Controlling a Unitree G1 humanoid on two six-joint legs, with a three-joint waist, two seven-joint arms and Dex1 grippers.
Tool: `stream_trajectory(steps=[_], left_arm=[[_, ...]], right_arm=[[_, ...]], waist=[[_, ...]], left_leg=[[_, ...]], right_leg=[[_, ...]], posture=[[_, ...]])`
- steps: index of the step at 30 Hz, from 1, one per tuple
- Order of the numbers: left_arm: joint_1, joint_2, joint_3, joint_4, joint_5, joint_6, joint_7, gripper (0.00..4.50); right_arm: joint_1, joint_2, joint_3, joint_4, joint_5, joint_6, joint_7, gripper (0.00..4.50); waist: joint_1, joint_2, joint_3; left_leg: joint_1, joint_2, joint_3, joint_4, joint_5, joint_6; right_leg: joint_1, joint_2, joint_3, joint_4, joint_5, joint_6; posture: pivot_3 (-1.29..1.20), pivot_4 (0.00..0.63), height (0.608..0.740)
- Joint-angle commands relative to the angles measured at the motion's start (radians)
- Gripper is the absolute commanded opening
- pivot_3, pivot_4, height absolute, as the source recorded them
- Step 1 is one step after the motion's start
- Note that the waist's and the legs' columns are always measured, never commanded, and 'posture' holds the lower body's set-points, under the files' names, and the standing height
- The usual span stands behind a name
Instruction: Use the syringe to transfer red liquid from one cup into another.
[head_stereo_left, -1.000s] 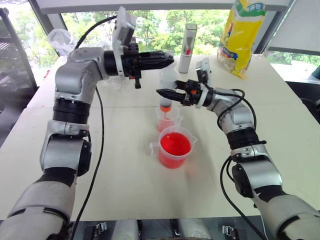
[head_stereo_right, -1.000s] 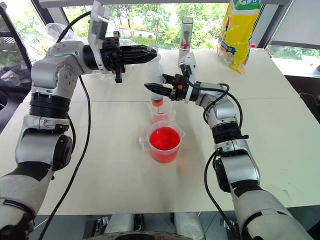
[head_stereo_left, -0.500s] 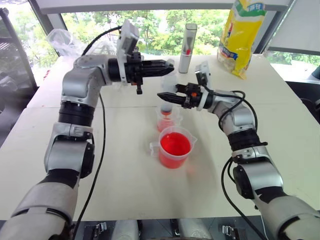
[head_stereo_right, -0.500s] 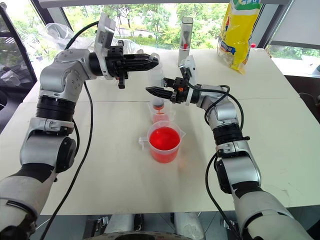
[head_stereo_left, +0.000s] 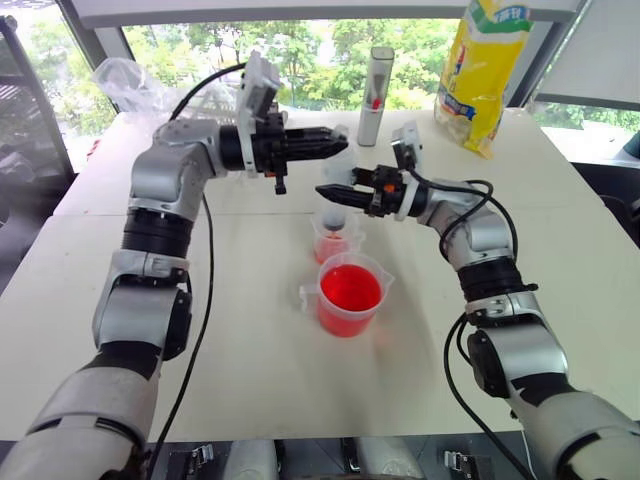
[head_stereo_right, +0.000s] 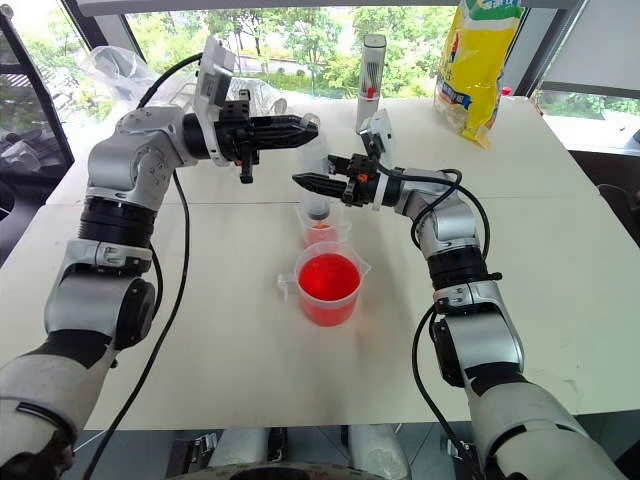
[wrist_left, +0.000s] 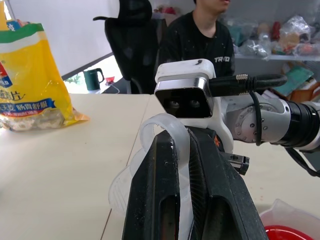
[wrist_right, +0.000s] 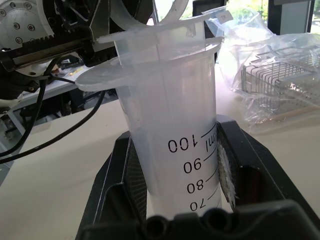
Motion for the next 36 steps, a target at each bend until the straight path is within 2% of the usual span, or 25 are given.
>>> stream_trajectory(steps=[1,11,13,14,19,21,31,36], left_arm=[[0.032,-0.016,-0.072,-0.012,0.04,0.013,-0.022,0.04],[0.021,-0.01,-0.063,-0.031,0.032,0.038,-0.008,0.04],[0.017,-0.009,-0.055,-0.034,0.027,0.05,0.0,0.84],[0.016,-0.009,-0.053,-0.034,0.026,0.053,0.002,1.05],[0.015,0.008,-0.024,-0.051,0.015,0.073,0.011,3.65],[0.016,0.019,-0.011,-0.054,0.011,0.074,0.019,4.46],[0.005,0.119,0.081,-0.04,-0.006,0.057,0.094,4.46],[0.046,0.168,0.1,-0.089,-0.021,0.074,0.108,4.46]], right_arm=[[-0.079,-0.004,-0.078,-0.088,0.066,-0.015,-0.019,1.5],[-0.076,-0.004,-0.072,-0.08,0.058,-0.02,-0.016,1.5],[-0.077,-0.004,-0.071,-0.076,0.057,-0.02,-0.015,1.5],[-0.077,-0.004,-0.071,-0.076,0.057,-0.02,-0.015,1.5],[-0.074,0.002,-0.067,-0.072,0.052,-0.022,-0.011,1.5],[-0.073,0.003,-0.068,-0.074,0.052,-0.02,-0.009,1.5],[-0.058,0.008,-0.063,-0.114,0.064,0.002,-0.014,1.5],[-0.052,0.007,-0.063,-0.125,0.068,0.013,-0.019,1.5]], waist=[[0.0,0.0,0.0],[0.0,0.0,0.0],[0.0,0.0,0.0],[0.0,0.0,0.0],[-0.001,0.0,0.0],[-0.001,0.0,0.0],[0.0,0.0,0.0],[0.0,0.0,0.0]], left_leg=[[0.0,0.0,0.0,0.0,0.0,0.0],[0.0,0.0,0.0,0.0,0.0,0.0],[0.0,0.0,0.0,0.0,0.0,0.0],[0.0,0.0,0.0,0.0,0.0,0.0],[0.0,0.0,0.0,0.0,0.0,0.0],[0.0,0.0,0.0,0.0,0.0,0.0],[0.0,0.0,0.0,0.0,0.0,0.0],[0.0,0.0,0.0,0.0,0.0,0.0]], right_leg=[[0.0,0.0,0.0,0.0,0.0,0.0],[0.0,0.0,0.0,0.0,0.0,0.0],[0.0,0.0,0.0,0.0,0.0,0.0],[0.0,0.0,0.0,0.0,0.0,0.0],[0.0,0.0,0.0,0.0,0.0,0.0],[0.0,0.0,0.0,0.0,0.0,0.0],[0.0,0.0,0.0,0.0,0.0,0.0],[0.0,0.0,0.0,0.0,0.0,0.0]], posture=[[0.0,0.15,0.74],[0.0,0.15,0.74],[0.0,0.15,0.74],[0.0,0.15,0.74],[0.0,0.15,0.74],[0.0,0.15,0.74],[0.0,0.15,0.74],[0.0,0.15,0.74]])
